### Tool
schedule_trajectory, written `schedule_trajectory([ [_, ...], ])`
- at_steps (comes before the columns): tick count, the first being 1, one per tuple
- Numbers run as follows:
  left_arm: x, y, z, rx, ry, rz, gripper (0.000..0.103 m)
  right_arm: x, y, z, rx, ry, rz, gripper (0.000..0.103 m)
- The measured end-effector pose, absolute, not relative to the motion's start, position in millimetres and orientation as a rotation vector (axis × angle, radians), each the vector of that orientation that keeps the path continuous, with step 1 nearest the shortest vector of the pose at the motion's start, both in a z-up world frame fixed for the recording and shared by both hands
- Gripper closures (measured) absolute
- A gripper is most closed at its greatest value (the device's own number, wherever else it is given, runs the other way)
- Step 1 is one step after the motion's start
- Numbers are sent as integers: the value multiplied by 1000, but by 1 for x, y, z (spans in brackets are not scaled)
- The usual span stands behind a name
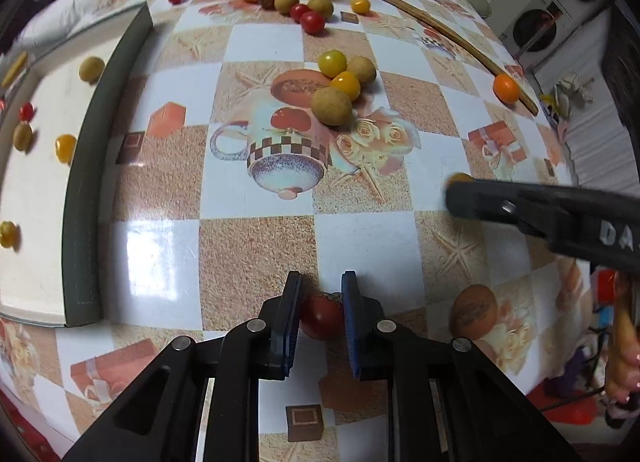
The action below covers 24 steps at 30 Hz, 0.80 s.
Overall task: Organize fruits
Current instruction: 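Grasp a red cherry tomato with the left tool while the right grasps a tan fruit, then carry both fruits over the white tray and open both tools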
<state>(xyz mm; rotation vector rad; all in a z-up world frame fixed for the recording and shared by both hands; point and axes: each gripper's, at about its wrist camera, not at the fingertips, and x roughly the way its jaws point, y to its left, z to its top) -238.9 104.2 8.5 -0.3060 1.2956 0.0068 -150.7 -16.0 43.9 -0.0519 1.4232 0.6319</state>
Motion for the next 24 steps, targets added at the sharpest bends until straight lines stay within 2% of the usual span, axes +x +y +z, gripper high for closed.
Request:
schedule_trajectory([
  [9,-234,100,15,-283,1342,-29,82,-154,-33,60,5,1440,593,79],
  [24,-247,160,88,-331,1233,106,82,-160,-13,106,-27,1391,674,79],
])
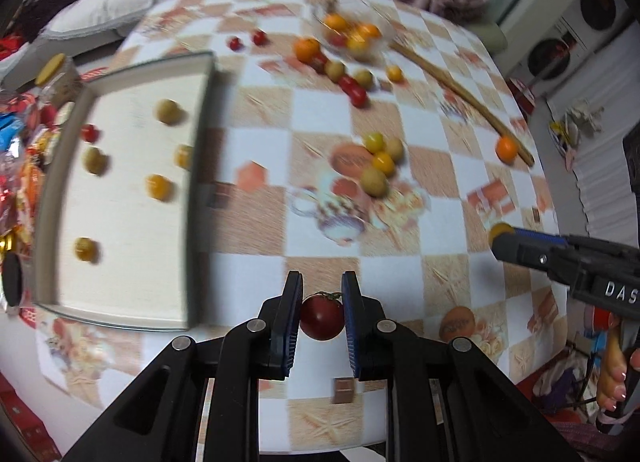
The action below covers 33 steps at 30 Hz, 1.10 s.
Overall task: Organize fruits
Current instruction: 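Carry both fruits over the white tray and open both tools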
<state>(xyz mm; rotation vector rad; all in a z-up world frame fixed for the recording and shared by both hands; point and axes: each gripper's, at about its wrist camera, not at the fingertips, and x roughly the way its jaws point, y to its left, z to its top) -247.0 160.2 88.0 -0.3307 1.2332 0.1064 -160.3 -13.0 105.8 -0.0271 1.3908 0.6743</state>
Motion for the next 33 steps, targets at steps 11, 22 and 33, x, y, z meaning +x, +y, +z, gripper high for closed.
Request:
schedule_trajectory([
  [11,-264,261,100,-367,1194,204,82,-176,71,120,-48,1374,729,79],
  [22,-260,357,67,-307,1267,227,82,-197,199,92,-103,1453,771,79],
  [33,-237,384,25,-230,1344,151,82,-210,266,41,-186,1531,719,79],
])
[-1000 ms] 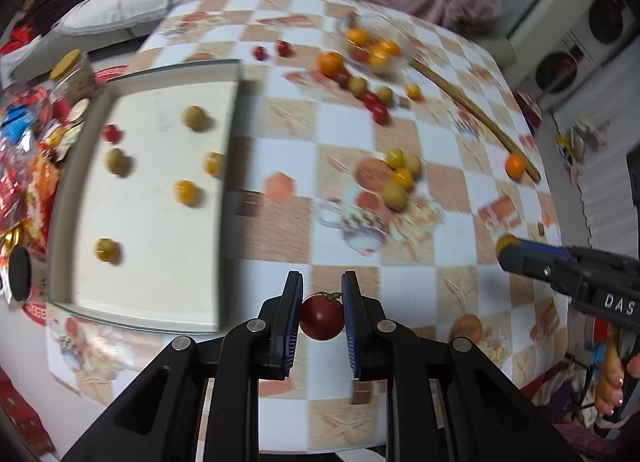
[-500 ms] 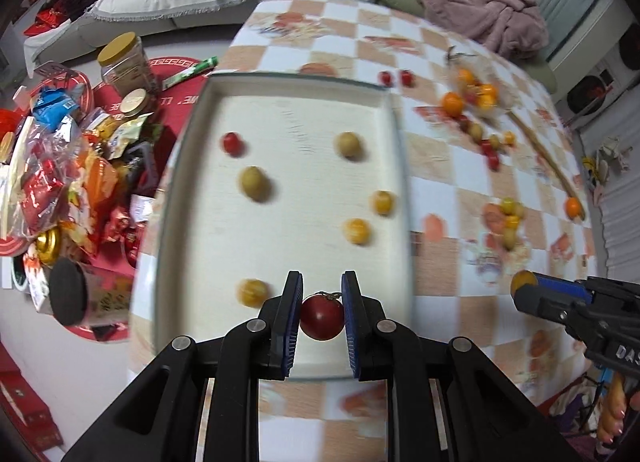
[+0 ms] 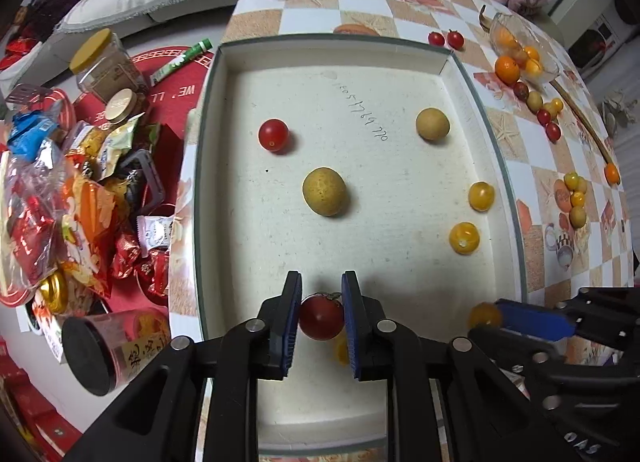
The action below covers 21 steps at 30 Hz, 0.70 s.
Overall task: Organize fruits
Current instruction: 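Carry both fruits over the white tray and open both tools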
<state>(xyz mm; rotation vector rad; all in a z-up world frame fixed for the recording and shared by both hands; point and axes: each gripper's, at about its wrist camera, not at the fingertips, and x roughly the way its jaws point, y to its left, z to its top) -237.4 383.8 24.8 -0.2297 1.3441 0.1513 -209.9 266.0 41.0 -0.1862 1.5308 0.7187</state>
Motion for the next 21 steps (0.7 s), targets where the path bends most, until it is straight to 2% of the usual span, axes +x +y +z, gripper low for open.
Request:
schedule_trajectory([
  [8,-238,390,12,-212,1392,127,81,-216,279,23,-254,1556,692,78],
  [9,-238,391,10,-209,1400,129,77,-218,281,21,-268,1559,692,77],
  [10,-239,391,9,-208,1404,130,60,-219,281,20,-277,1560,690,72],
  [11,-239,392,10,-209,1401,136,47,-219,284,18,-285,1561,689,66],
  [12,-240,393,11,-208,1384,143,33,-220,284,17,-293,1560,686,51],
  [13,-241,393,13,-214,1365,133,33,-222,285,17,-296,1556,687,37],
  [21,-236,392,16,-171,1387,124,33,-227,287,34,-307,1502,707,17],
])
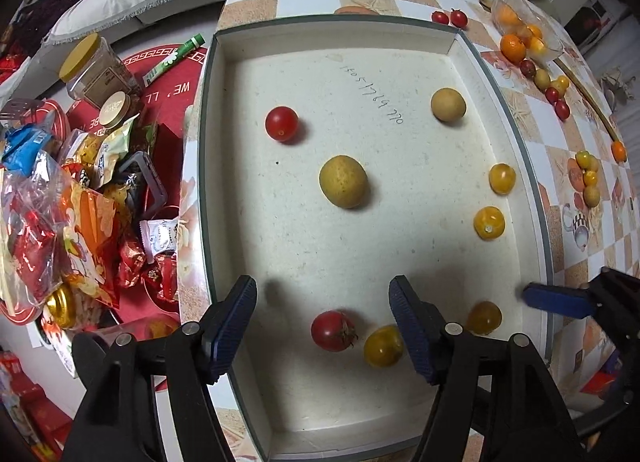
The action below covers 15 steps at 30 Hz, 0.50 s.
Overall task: Organize fruits
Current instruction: 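Carry both fruits over the white tray and open both tools, then move both open tools back over the fruits on the table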
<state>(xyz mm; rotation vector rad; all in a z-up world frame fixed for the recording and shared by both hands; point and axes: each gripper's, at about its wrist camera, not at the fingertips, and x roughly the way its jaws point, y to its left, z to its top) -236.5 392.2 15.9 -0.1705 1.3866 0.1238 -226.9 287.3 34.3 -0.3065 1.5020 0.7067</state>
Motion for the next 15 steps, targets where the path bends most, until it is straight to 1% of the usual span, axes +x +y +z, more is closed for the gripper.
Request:
schedule_trajectory([
  [6,-235,391,24,-140,1380,119,33,-226,275,51,-298,1477,681,13],
  [8,-235,390,27,-139,1376,114,33,-223,267,55,-281,1472,663,2],
  [9,-235,388,29,-135,1375,112,33,-222,263,58,-268,1466,653,0],
  [15,-229,377,45,-109,1336,66,33,-215,218,67,-165,1479,524,0],
])
